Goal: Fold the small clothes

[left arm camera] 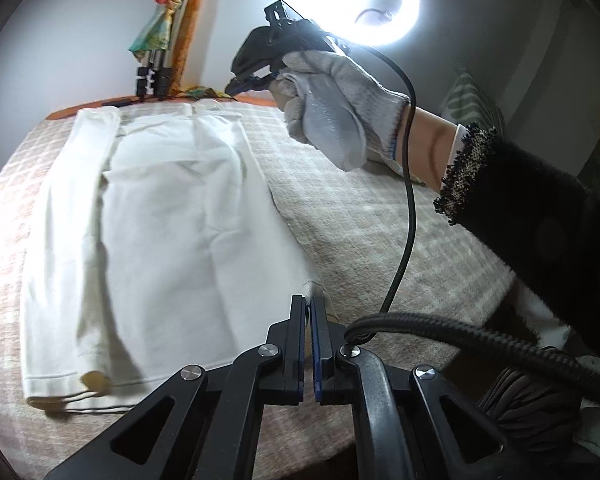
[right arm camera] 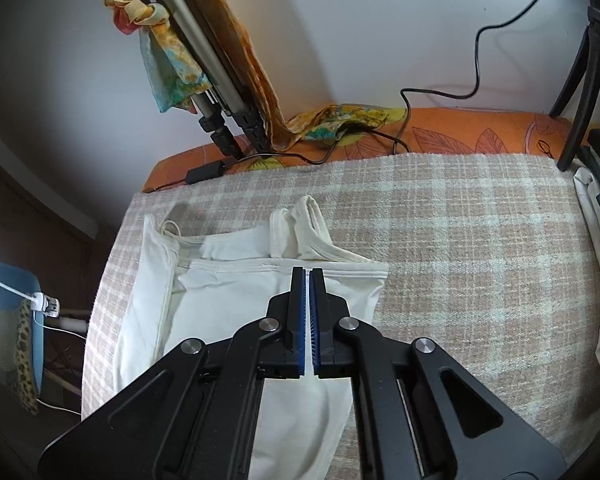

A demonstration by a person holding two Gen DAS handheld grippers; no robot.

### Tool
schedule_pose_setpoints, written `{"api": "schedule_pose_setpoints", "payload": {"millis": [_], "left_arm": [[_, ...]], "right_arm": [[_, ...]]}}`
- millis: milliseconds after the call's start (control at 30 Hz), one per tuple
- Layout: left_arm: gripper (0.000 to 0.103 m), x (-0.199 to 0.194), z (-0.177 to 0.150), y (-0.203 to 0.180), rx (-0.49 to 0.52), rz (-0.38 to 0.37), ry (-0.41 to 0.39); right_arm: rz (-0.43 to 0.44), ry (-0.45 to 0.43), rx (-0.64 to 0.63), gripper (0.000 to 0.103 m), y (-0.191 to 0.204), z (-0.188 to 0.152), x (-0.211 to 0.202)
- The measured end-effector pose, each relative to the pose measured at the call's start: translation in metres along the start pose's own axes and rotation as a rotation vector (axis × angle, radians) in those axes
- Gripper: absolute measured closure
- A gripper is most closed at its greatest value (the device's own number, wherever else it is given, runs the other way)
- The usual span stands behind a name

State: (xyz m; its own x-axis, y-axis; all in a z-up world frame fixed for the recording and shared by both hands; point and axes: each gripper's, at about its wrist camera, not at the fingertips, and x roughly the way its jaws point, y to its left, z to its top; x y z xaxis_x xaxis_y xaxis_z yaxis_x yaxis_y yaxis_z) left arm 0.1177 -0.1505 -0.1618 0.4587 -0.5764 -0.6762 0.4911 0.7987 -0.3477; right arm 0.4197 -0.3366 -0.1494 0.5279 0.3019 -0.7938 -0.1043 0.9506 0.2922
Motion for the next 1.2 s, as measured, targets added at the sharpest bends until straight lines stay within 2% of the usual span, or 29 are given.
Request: {"api": "schedule_pose_setpoints", "payload": {"millis": [67, 133, 167, 200, 267, 467, 633, 700, 767, 833, 967, 1100, 1200], "left_arm": [[0.103, -0.001, -0.002, 0.004, -0.015, 0.006, 0.001], [0.103, -0.002, -0.003, 0.006, -0.031, 0.004, 0.002], [0.103, -0.002, -0.004, 0.006, -0.028, 0.008, 0.001], [0.103, -0.001, -0.005, 0.005, -0.025, 0.01, 0.003], [0.103, 0.0, -0.005, 0.004, -0.022, 0.009, 0.01], [0.103, 0.007, -0.003, 0.002, -0.016, 0.011, 0.02], [0.103, 0.021, -0.003, -0.003, -0.008, 0.029, 0.052], [0.093, 0.028, -0.002, -0.008, 0.009, 0.038, 0.067], [0.074, 0.035, -0.001, -0.012, 0.051, 0.062, 0.07], [0.069, 0.042, -0.002, -0.016, 0.058, 0.044, 0.089], [0.062, 0.057, -0.005, -0.027, 0.082, 0.028, 0.127], [0.062, 0.074, -0.008, -0.038, 0.121, 0.038, 0.157], [0.064, 0.081, -0.008, -0.042, 0.158, 0.056, 0.151]], "right_arm": [[-0.03, -0.007, -0.034, 0.1, 0.008, 0.001, 0.0], [-0.021, 0.005, -0.04, 0.099, 0.007, 0.0, 0.001], [-0.027, 0.018, -0.039, 0.087, 0.005, -0.001, 0.003], [-0.068, 0.028, -0.043, 0.064, 0.002, -0.003, 0.006], [-0.135, 0.018, -0.04, 0.043, -0.008, -0.009, 0.009], [-0.159, 0.065, 0.048, 0.043, -0.036, -0.014, 0.028], [-0.098, 0.093, 0.079, 0.043, -0.046, -0.016, 0.036], [-0.071, 0.101, 0.082, 0.043, -0.048, -0.016, 0.033], [-0.062, 0.094, 0.081, 0.043, -0.05, -0.016, 0.025], [-0.052, 0.087, 0.072, 0.043, -0.052, -0.014, 0.016], [-0.036, 0.08, 0.056, 0.043, -0.056, -0.011, 0.005], [-0.012, 0.084, 0.048, 0.043, -0.058, -0.012, 0.004], [0.008, 0.087, 0.046, 0.043, -0.057, -0.013, 0.009]]}}
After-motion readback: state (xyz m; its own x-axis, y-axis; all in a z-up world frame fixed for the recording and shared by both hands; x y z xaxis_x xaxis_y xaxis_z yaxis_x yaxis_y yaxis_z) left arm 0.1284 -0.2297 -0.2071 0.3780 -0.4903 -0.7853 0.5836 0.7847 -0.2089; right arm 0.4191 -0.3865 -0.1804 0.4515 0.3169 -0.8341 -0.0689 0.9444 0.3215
